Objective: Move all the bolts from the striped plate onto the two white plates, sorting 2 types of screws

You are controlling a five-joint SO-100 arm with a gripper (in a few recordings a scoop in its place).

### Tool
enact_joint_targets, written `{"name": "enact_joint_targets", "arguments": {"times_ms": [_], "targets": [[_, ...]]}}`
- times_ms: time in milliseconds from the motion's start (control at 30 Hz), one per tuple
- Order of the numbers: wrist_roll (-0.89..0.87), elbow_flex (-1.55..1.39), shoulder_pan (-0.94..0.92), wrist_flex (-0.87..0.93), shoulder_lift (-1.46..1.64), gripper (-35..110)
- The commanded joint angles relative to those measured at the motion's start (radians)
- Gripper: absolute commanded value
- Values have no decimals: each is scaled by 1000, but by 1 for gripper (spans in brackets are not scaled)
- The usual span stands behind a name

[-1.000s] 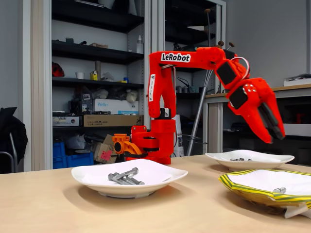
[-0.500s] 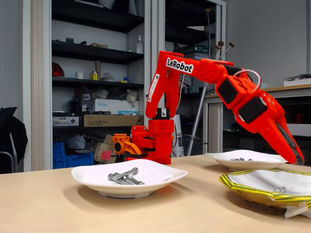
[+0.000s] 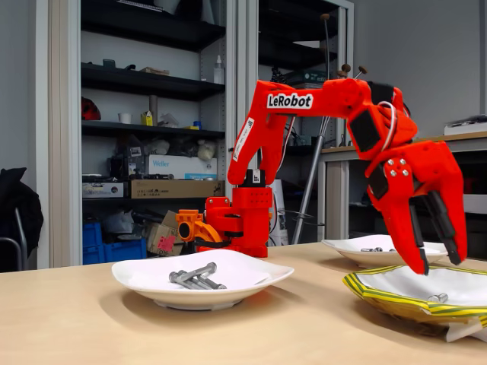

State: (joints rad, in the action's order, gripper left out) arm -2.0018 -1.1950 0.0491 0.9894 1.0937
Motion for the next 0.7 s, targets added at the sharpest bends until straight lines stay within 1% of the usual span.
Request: {"name": "enact_joint_targets", "arguments": {"times_ms": [0, 200, 367, 667], "targets": [[-40, 112, -9, 18, -49, 14], [-78, 233, -9, 15, -179, 13], [-98, 210, 3, 34, -172, 13], [-8, 210, -14, 172, -95, 12]]}}
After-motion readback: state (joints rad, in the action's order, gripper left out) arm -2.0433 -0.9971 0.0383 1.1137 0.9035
